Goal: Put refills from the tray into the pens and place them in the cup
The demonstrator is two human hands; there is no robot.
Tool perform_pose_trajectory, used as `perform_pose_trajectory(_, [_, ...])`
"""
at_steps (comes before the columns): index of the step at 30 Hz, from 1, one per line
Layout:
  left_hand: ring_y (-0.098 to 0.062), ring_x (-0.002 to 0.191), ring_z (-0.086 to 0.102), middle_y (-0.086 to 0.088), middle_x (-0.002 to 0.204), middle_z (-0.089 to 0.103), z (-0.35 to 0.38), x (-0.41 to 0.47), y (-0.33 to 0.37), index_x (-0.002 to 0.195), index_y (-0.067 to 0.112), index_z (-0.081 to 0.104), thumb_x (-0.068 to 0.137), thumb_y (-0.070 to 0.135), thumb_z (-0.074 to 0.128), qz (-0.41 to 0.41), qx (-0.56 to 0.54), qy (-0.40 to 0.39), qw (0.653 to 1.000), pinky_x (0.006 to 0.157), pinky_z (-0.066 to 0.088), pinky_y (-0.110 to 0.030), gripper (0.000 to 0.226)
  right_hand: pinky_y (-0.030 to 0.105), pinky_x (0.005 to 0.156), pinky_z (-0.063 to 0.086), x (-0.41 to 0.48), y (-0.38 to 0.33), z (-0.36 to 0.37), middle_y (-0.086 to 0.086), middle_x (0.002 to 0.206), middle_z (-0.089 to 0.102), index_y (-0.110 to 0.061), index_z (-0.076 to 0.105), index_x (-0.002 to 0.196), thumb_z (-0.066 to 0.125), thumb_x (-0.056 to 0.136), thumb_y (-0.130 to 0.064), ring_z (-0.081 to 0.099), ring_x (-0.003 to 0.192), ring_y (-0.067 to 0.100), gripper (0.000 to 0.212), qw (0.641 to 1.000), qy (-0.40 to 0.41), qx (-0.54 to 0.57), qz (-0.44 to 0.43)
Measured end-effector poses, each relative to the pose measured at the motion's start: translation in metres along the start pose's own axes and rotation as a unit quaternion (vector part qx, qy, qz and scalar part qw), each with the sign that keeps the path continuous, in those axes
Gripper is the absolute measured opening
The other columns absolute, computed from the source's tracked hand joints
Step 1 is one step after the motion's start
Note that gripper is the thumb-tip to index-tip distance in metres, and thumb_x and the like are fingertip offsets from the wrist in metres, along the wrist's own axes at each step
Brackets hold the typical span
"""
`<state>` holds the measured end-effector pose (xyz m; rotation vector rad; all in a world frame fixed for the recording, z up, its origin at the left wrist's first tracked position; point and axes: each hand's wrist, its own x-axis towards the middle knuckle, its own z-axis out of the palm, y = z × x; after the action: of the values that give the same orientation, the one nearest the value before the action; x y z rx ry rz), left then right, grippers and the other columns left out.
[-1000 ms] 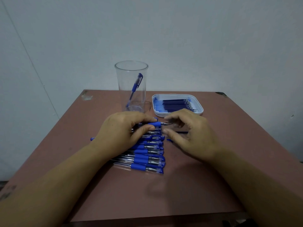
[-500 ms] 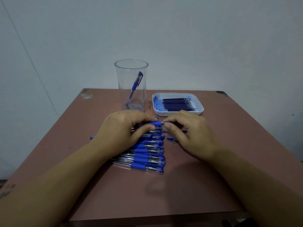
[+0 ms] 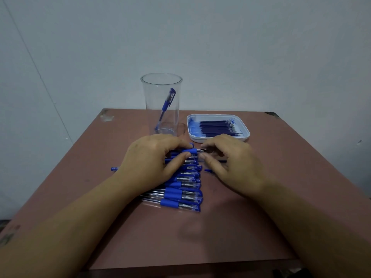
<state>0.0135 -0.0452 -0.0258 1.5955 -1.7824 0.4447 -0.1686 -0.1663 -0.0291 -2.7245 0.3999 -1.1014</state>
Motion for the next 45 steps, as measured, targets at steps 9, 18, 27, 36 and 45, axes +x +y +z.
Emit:
perform_pose_trajectory(9, [-0.003,0.082,0.061,0.016,0.091,0.07,0.002,0.0,-0.002,0.105,0.031,0.07,0.091,0.046,0.052,0.002,-0.012,-0.013,1.0,0.076,0.04,-0.028,0.027,0.003,0.072,0.042,0.0,-0.004,-0.001,-0.013,0.089,0.06,-0.014,0.066,0.108,0.068,0.088,-0.024,0.057,0.081,-0.004,0.022,0.998,-0.008,0.061,0.031])
perform_pose_trajectory(18, [-0.001,0.083,0.059,0.016,0.092,0.07,0.001,0.0,-0.002,0.105,0.031,0.07,0.091,0.047,0.052,-0.005,-0.025,-0.014,1.0,0.076,0.042,-0.027,0.028,0.004,0.067,0.042,0.001,-0.006,-0.002,-0.018,0.084,0.061,-0.015,0.068,0.107,0.07,0.088,-0.021,0.059,0.077,0.001,0.02,0.996,-0.007,0.078,0.053])
perform_pose_trajectory(27, [0.001,0.084,0.057,0.016,0.092,0.07,0.001,0.0,-0.003,0.105,0.031,0.071,0.09,0.046,0.054,-0.015,-0.023,-0.019,0.999,0.074,0.04,-0.018,0.027,0.005,0.068,0.042,0.002,-0.002,-0.001,-0.008,0.083,0.067,-0.017,0.071,0.101,0.068,0.089,-0.015,0.059,0.078,0.007,0.013,0.996,-0.011,0.06,0.07])
perform_pose_trajectory(36, [-0.004,0.08,0.066,0.016,0.092,0.073,-0.003,-0.002,-0.011,0.107,0.033,0.072,0.09,0.042,0.062,-0.081,-0.043,-0.024,0.996,0.07,0.055,-0.03,0.022,0.001,0.079,0.036,0.0,0.01,-0.017,0.0,0.093,0.066,-0.012,0.073,0.1,0.064,0.089,-0.004,0.053,0.083,0.003,0.016,0.992,-0.107,-0.015,0.064])
perform_pose_trajectory(45, [-0.003,0.082,0.065,0.015,0.094,0.073,-0.004,-0.001,-0.01,0.108,0.031,0.073,0.089,0.037,0.066,-0.09,-0.04,-0.049,0.994,0.072,0.052,-0.026,0.021,0.006,0.082,0.037,0.008,0.006,-0.015,-0.012,0.094,0.056,-0.018,0.07,0.115,0.058,0.095,-0.008,0.046,0.088,-0.001,0.026,0.969,-0.24,-0.024,0.054])
